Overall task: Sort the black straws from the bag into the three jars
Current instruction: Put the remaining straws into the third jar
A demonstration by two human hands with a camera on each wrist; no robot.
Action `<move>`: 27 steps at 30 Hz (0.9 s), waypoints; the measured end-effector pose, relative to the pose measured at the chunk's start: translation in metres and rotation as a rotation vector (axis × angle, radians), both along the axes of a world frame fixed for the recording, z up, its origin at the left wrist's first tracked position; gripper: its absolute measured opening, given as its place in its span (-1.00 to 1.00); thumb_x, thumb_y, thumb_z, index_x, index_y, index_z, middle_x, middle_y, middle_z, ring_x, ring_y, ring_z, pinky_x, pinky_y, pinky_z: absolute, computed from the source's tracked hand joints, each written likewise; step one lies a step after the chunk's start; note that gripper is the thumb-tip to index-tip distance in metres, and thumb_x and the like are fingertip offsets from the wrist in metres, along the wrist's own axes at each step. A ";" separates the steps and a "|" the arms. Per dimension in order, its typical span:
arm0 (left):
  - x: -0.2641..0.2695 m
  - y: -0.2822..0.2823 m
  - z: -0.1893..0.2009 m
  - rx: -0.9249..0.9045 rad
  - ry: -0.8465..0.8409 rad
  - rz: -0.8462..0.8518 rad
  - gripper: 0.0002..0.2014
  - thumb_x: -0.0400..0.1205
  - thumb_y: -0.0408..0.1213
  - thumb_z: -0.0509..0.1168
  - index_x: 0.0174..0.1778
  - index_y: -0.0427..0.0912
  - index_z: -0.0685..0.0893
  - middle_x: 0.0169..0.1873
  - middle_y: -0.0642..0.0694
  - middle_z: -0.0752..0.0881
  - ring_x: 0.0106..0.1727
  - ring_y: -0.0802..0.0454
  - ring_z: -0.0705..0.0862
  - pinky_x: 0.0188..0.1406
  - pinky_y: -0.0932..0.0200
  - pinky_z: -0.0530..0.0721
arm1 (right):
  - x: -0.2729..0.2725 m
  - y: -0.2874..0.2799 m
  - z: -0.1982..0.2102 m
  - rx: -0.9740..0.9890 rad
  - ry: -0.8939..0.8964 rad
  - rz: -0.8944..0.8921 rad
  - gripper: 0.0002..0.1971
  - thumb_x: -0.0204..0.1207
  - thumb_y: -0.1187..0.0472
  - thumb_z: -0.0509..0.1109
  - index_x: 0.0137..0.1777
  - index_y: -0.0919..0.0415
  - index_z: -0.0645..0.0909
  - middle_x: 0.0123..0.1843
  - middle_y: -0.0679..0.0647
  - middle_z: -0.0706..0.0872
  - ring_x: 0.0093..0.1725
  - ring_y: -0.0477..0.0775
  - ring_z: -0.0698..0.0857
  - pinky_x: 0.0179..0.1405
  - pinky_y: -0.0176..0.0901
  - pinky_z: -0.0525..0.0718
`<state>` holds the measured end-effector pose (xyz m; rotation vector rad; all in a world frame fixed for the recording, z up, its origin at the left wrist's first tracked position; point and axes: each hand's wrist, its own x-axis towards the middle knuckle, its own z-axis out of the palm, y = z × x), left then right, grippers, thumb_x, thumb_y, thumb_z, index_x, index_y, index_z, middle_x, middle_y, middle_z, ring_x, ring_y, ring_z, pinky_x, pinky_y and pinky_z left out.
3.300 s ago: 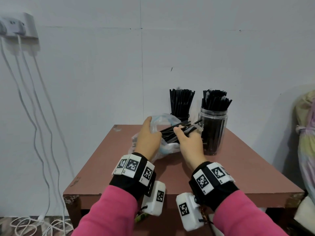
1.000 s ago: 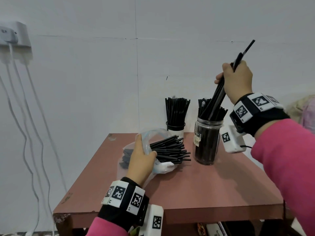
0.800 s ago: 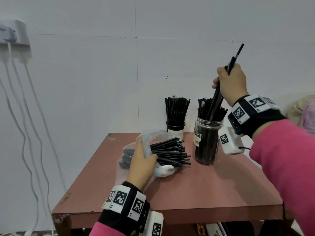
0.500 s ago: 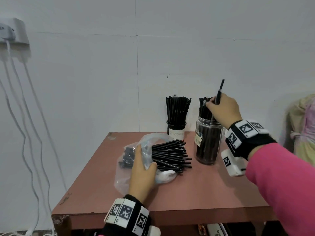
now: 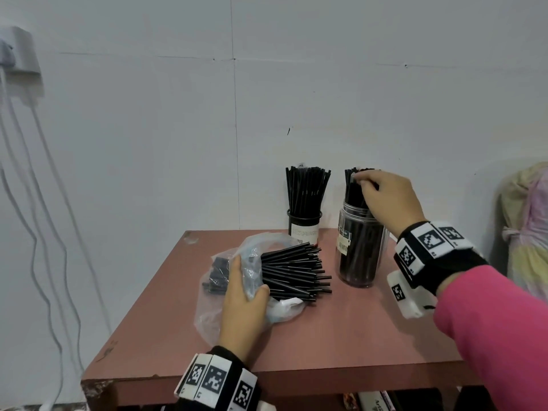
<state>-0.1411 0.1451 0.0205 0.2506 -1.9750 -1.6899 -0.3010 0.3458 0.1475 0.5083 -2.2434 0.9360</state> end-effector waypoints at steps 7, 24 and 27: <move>0.000 0.000 0.001 -0.004 0.015 -0.005 -0.34 0.61 -0.57 0.22 0.55 0.05 0.23 -0.07 0.48 0.34 -0.31 0.88 0.40 -0.33 0.76 0.36 | 0.016 -0.002 0.002 0.201 0.059 -0.073 -0.59 0.76 0.07 0.00 0.48 0.10 0.52 0.51 0.06 0.55 0.65 0.00 0.24 0.66 0.14 -0.17; -0.001 0.000 -0.005 -0.099 -0.017 0.007 -0.30 0.60 -0.53 0.23 0.64 -0.03 0.20 -0.06 0.43 0.39 -0.26 0.80 0.43 -0.28 0.80 0.30 | 0.098 -0.053 -0.108 0.111 -0.366 0.148 -0.69 0.61 0.22 0.33 0.34 0.14 0.63 0.28 0.00 0.67 0.26 -0.04 0.62 0.27 -0.25 0.50; -0.007 -0.002 -0.009 -0.140 -0.017 -0.015 -0.36 0.59 -0.46 0.23 0.58 0.09 0.33 0.22 0.25 0.48 0.01 0.67 0.47 0.01 0.79 0.28 | 0.099 -0.066 -0.127 0.184 -0.356 0.157 -0.58 0.66 0.19 0.29 0.51 0.18 0.48 0.50 0.05 0.52 0.48 0.04 0.46 0.45 -0.23 0.30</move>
